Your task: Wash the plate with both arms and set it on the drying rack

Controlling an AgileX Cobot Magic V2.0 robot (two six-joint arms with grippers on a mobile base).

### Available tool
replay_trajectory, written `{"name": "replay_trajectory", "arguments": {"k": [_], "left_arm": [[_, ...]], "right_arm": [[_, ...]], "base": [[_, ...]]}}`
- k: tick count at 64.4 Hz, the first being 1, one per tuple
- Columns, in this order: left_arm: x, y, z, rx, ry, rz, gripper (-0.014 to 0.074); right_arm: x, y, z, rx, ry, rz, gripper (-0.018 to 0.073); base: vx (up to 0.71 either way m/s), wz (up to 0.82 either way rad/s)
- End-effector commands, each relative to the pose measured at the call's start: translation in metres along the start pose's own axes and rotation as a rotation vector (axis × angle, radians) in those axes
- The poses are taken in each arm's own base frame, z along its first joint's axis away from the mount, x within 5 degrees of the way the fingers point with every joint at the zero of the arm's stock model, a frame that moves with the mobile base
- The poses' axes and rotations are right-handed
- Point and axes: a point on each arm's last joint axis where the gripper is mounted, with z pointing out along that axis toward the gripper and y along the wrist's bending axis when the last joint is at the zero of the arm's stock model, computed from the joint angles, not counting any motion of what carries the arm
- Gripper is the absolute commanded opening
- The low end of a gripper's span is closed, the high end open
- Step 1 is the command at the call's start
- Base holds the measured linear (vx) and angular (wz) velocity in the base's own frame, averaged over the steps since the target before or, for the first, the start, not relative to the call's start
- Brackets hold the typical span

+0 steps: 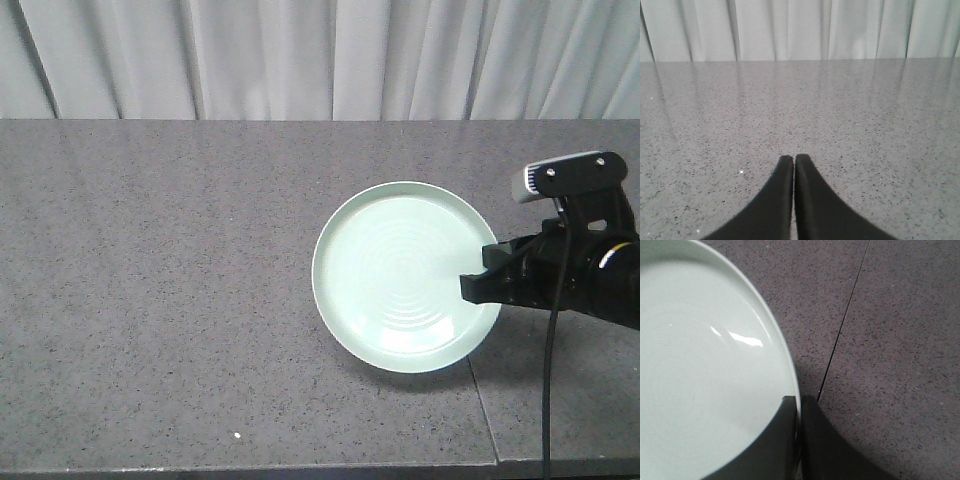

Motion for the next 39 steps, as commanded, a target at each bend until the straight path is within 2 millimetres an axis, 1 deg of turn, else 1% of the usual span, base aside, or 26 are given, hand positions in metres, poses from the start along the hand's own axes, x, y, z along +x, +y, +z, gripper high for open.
{"name": "replay_trajectory", "arguments": {"k": [1, 6, 14, 39], "left_arm": [[-0.002, 0.0, 0.0, 0.005, -0.072, -0.01, -0.0005], [-0.002, 0.0, 0.0, 0.005, -0.072, -0.01, -0.0005], [-0.002, 0.0, 0.0, 0.005, -0.072, -0.01, -0.0005], [-0.002, 0.0, 0.0, 0.005, -0.072, -0.01, -0.0005]], "right_arm": [[-0.013, -0.004, -0.021, 0.05, -0.187, -0.003, -0.0009], [-0.007, -0.004, -0.029, 0.065, -0.229, 0.006, -0.0009], [-0.006, -0.004, -0.036, 0.066, -0.252, 0.012, -0.0009], [-0.006, -0.004, -0.037, 0.066, -0.255, 0.012, -0.0009]], "base": [[0.0, 0.0], [0.0, 0.0], [0.0, 0.0], [0.0, 0.0]]}}
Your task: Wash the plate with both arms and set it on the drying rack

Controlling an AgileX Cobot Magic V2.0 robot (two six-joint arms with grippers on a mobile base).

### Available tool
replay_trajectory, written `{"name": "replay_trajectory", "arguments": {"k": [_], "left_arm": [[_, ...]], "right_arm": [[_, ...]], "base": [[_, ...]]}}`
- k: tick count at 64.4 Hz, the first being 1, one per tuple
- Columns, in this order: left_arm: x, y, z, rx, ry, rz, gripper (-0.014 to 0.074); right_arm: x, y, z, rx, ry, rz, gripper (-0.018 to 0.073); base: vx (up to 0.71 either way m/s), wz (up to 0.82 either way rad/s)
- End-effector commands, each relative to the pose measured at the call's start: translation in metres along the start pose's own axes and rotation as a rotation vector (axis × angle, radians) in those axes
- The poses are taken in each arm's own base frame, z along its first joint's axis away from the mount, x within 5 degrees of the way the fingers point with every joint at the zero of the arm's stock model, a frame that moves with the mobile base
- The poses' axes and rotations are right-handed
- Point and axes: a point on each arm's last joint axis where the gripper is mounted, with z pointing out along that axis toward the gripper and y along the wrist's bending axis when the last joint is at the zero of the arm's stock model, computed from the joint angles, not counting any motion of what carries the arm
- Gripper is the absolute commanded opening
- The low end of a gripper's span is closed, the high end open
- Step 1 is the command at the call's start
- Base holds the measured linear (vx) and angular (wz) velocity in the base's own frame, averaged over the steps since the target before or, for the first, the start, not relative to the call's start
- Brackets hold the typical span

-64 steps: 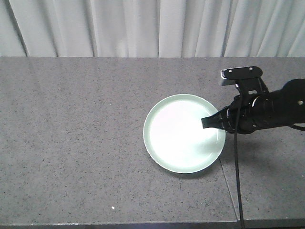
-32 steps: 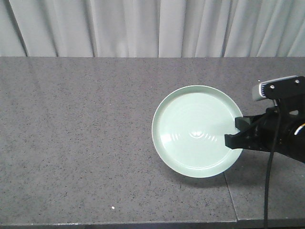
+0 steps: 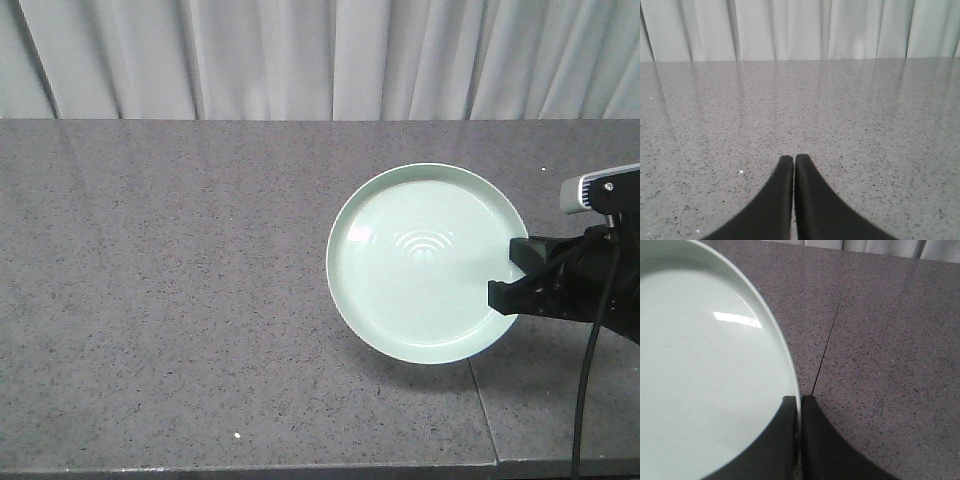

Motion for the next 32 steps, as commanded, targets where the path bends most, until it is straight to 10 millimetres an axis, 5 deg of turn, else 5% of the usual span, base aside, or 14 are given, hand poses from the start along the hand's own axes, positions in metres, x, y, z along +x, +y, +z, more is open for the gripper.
{"name": "replay_trajectory", "arguments": {"k": [1, 32], "left_arm": [[-0.0022, -0.0002, -0.0003, 0.005, -0.072, -0.01, -0.0005], [-0.0022, -0.0002, -0.0003, 0.005, -0.072, -0.01, -0.0005]], "right_arm": [[-0.0177, -0.0029, -0.0072, 0.031, -0.118, 0.0, -0.0009], [-0.0177, -0.0029, -0.0072, 0.031, -0.118, 0.0, -0.0009]], "base": [[0.0, 0.0], [0.0, 0.0]]}}
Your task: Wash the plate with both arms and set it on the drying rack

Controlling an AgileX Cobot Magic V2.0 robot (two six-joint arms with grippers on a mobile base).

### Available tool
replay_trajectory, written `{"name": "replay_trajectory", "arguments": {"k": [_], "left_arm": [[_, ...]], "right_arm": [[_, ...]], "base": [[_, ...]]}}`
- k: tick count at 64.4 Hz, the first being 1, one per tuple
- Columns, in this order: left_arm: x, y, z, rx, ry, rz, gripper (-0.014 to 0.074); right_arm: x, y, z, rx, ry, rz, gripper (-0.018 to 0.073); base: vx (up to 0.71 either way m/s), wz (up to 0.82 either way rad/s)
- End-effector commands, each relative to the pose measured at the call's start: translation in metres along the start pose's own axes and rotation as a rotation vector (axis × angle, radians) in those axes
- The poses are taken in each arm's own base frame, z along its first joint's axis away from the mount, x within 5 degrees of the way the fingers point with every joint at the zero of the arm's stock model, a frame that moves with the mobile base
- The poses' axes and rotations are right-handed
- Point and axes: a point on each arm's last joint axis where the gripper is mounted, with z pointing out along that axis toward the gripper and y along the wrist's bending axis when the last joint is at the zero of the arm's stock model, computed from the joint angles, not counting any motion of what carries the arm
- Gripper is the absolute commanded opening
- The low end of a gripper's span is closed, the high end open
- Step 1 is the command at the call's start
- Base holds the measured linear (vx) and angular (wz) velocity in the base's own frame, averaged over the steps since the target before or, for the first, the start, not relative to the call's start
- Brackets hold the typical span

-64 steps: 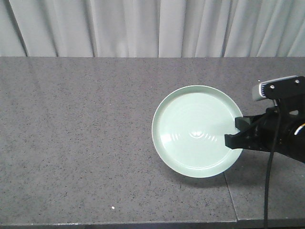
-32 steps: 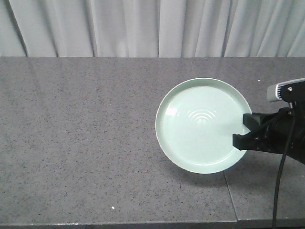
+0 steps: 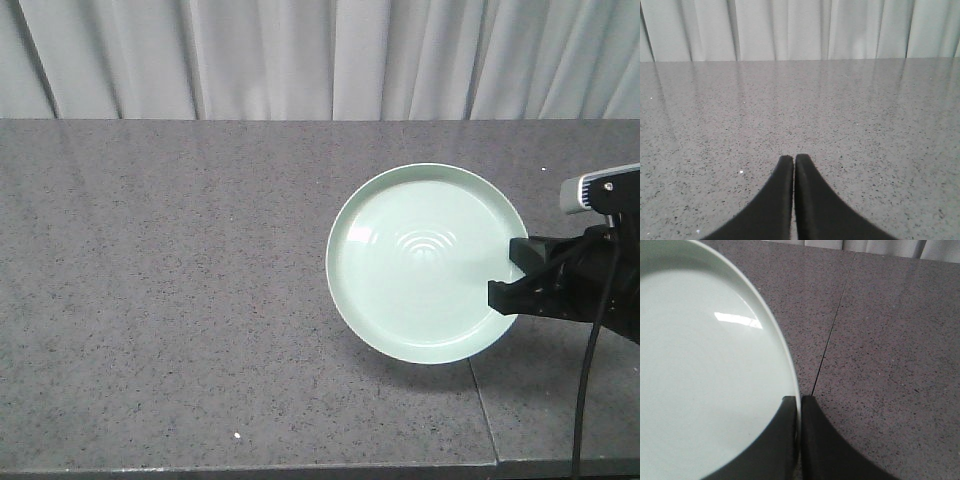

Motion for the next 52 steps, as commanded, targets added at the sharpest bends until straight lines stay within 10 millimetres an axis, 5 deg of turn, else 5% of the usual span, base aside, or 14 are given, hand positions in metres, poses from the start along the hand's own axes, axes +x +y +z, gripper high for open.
{"name": "replay_trajectory", "arguments": {"k": [1, 52], "left_arm": [[-0.0022, -0.0002, -0.0003, 0.005, -0.072, -0.01, -0.0005], [-0.0022, -0.0002, -0.0003, 0.005, -0.072, -0.01, -0.0005]], "right_arm": [[-0.0177, -0.0029, -0.0072, 0.031, -0.118, 0.0, -0.0009], [-0.0177, -0.0029, -0.0072, 0.031, -0.118, 0.0, -0.0009]], "base": [[0.0, 0.0], [-0.01, 0.04]]}}
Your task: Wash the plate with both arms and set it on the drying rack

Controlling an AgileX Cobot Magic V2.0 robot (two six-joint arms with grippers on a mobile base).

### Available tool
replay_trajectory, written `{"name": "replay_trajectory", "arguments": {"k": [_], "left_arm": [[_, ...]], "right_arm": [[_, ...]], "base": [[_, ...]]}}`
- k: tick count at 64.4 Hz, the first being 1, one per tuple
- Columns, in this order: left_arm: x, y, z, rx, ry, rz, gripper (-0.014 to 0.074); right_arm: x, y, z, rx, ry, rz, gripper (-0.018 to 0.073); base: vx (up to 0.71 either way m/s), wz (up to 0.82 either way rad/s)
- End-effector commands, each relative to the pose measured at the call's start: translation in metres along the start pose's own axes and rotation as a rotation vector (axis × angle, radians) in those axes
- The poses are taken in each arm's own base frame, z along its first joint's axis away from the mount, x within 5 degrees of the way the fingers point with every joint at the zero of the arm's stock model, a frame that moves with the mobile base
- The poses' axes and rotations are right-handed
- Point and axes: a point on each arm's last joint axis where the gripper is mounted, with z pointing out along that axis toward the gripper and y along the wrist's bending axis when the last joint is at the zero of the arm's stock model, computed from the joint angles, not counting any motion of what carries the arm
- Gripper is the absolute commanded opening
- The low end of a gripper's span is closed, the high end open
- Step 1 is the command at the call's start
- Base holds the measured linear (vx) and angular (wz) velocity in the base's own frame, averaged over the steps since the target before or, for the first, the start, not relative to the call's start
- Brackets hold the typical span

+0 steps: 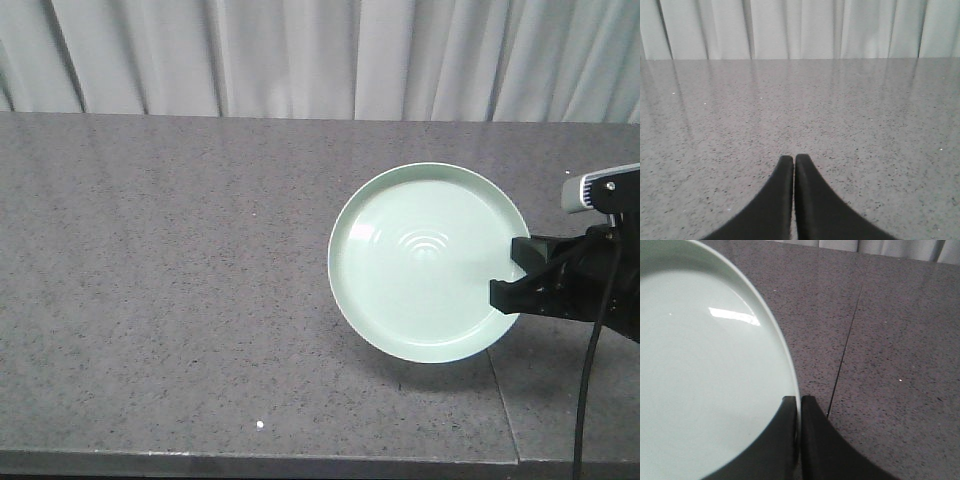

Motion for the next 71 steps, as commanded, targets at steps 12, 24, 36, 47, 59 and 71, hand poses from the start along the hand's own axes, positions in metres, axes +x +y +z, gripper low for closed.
{"name": "replay_trajectory", "arguments": {"k": [12, 24, 36, 47, 59, 71], "left_arm": [[-0.0022, -0.0002, -0.0003, 0.005, -0.072, -0.01, -0.0005], [-0.0022, -0.0002, -0.0003, 0.005, -0.072, -0.01, -0.0005], [-0.0022, -0.0002, -0.0003, 0.005, -0.072, -0.01, -0.0005], [-0.0022, -0.0002, -0.0003, 0.005, -0.072, -0.01, -0.0005], [-0.0022, -0.0002, -0.0003, 0.005, -0.072, -0.01, -0.0005], [-0.0022, -0.0002, -0.0003, 0.005, -0.072, -0.01, -0.0005]], "right_arm": [[-0.0177, -0.0028, -0.0071, 0.031, -0.117, -0.001, -0.0009], [-0.0177, -0.0028, -0.0071, 0.031, -0.117, -0.001, -0.0009], [-0.0177, -0.0028, -0.0071, 0.031, -0.117, -0.001, -0.0009], [-0.0177, -0.0028, -0.0071, 0.031, -0.117, -0.001, -0.0009], [-0.0177, -0.0028, -0.0071, 0.031, -0.117, -0.001, -0.0009], [-0.0177, -0.0028, -0.0071, 0.031, -0.117, -0.001, -0.0009]], "base": [[-0.04, 0.27], [-0.05, 0.38], [-0.06, 0.43], [-0.07, 0.41], [-0.07, 0.35], [-0.06, 0.33]]}}
